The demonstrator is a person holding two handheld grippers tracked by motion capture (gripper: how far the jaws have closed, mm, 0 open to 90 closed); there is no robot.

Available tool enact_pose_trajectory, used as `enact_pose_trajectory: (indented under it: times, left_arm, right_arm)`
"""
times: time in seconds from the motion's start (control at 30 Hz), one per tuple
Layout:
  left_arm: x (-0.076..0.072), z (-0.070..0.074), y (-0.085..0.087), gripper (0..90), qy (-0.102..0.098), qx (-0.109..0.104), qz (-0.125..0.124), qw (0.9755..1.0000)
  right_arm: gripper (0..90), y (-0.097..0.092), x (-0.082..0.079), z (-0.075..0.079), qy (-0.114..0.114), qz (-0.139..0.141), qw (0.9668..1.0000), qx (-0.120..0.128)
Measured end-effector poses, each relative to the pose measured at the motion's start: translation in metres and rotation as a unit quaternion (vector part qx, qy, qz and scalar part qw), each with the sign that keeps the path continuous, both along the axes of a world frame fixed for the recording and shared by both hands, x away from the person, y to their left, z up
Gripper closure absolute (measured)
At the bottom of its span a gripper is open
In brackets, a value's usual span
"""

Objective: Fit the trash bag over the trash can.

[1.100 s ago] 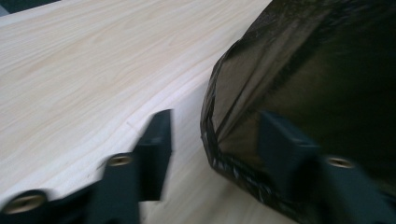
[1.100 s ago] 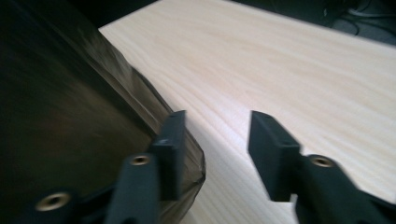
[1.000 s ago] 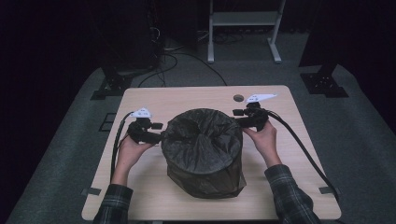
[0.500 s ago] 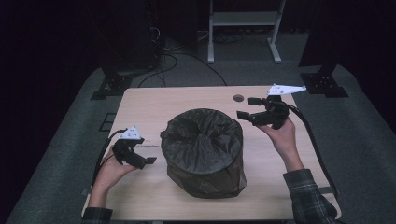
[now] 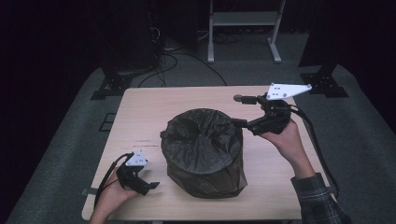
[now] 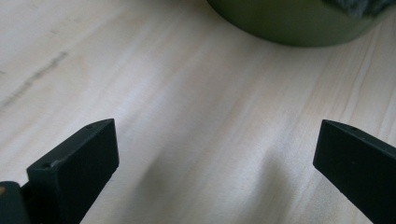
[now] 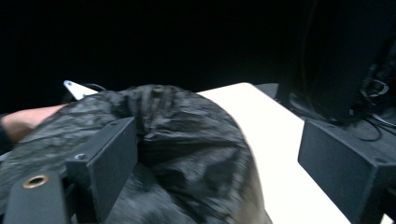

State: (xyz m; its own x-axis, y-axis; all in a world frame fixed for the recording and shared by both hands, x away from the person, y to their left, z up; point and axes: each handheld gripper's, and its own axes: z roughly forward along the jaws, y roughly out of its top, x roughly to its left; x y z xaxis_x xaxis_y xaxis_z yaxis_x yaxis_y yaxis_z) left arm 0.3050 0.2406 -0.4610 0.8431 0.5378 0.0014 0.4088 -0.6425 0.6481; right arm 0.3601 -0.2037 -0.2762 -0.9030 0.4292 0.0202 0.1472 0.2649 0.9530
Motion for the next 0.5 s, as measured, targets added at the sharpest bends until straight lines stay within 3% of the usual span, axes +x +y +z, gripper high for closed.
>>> enact_pose_trajectory:
  times: [0.13,0.27,0.5]
  left_arm:
    - [-0.002,-0.012,-0.007,0.0,0.004,0.024,-0.007,0.9997]
    - [-0.003,-0.014,-0.008,0.0,0.0,0.009,-0.007,0.9999]
    - [-0.006,-0.019,-0.005,0.0,-0.017,-0.017,-0.008,0.9997]
  right_arm:
    - [10.4,0.019,-0.004,0.006,-0.006,0.024,0.9992,-0.03]
    - [10.4,0.042,-0.003,0.006,-0.003,0.055,0.9957,-0.074]
    - [10.3,0.08,0.006,-0.011,0.023,0.089,0.9827,-0.161]
